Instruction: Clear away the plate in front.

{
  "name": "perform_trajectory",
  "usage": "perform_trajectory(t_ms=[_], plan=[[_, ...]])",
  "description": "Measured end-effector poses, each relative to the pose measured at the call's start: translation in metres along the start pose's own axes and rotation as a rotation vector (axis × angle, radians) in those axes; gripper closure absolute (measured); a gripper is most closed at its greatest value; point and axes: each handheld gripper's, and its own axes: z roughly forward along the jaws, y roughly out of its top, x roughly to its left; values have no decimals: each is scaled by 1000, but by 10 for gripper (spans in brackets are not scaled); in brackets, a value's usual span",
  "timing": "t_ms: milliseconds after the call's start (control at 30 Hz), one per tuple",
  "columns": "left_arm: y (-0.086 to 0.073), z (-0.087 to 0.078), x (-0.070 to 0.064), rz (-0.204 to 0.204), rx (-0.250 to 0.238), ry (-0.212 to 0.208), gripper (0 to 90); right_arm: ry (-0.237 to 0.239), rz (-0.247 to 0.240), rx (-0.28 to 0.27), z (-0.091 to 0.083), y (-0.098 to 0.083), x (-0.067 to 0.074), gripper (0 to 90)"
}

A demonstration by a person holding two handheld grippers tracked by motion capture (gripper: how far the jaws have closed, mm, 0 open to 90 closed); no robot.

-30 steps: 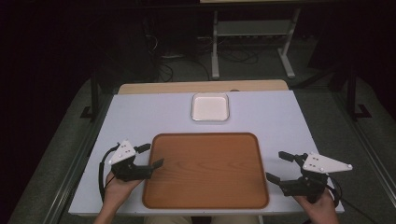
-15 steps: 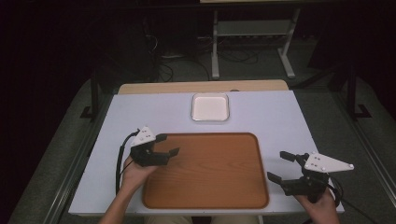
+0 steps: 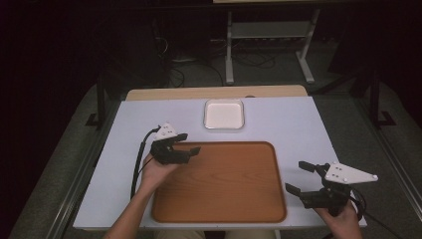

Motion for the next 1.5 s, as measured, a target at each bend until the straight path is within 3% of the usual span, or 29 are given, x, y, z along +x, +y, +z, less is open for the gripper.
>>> perform_trajectory(t_ms=[967,1267,1300,1500], plan=[[44,65,25,-37,74,-15,289,-1,5,-2,-1,0,-5,132],[53,75,34,-74,85,-25,310,0,5,-5,-1,1,-5,131],[55,78,39,-98,96,-27,307,0,5,-7,-1,1,-5,131],[60,83,50,-116,125,-15,305,4,1,-1,0,1,-4,131]])
